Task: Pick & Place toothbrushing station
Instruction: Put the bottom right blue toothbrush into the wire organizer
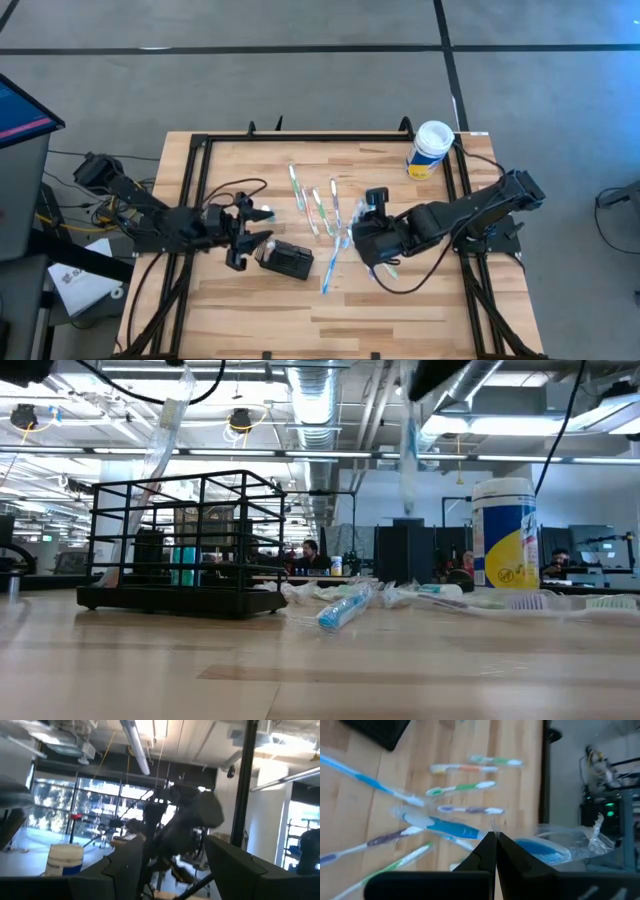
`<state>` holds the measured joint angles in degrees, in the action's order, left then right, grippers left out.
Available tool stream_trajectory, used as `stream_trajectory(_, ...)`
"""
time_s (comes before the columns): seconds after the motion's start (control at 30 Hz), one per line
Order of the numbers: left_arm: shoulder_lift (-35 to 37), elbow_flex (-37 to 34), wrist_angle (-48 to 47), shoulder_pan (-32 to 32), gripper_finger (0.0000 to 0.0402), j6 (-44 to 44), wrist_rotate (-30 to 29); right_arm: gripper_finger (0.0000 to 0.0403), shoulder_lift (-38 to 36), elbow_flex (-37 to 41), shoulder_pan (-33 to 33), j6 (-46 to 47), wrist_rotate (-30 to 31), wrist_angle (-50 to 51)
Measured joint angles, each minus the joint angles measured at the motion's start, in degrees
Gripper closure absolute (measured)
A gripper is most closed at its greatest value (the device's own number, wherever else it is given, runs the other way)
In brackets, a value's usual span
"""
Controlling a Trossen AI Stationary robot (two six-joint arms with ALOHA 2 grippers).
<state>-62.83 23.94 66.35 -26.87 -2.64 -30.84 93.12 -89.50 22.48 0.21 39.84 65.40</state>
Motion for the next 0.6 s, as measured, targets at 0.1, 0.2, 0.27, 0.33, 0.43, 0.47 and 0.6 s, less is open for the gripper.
stream_trajectory(0.1, 0.00, 1.78, -5.54, 1.96, 0.0192, 2.47, 1.66, 0.0403, 0.00, -1.84, 0.00, -1.50, 1.34, -0.71)
stream_trajectory(0.2, 0.00, 3.53, -11.90, 4.08, 0.0192, 4.79, 2.67, 0.0403, -0.02, -3.14, 0.00, -3.90, 2.09, -3.42)
stream_trajectory(0.27, 0.00, 4.67, -15.28, 5.69, 0.0192, 6.13, 3.81, 0.0403, -0.02, -3.70, 0.00, -6.05, 2.20, -5.37)
stream_trajectory(0.33, 0.00, 5.78, -18.26, 7.36, 0.0192, 7.63, 5.66, 0.0403, -0.02, -4.21, 0.00, -8.15, 2.24, -7.44)
stream_trajectory(0.43, 0.00, 7.00, -22.08, 10.26, 0.0192, 10.38, 9.03, 0.0403, 0.00, -4.86, 0.00, -11.03, 2.22, -9.79)
stream_trajectory(0.47, 0.00, 7.30, -23.00, 11.24, 0.0192, 10.92, 10.40, 0.0403, 0.00, -5.10, 0.00, -11.89, 2.24, -10.83)
stream_trajectory(0.6, -0.35, 7.96, -24.32, 15.58, 0.0192, 14.02, 17.58, 0.0403, 0.00, -6.21, 0.00, -15.35, 2.40, -14.06)
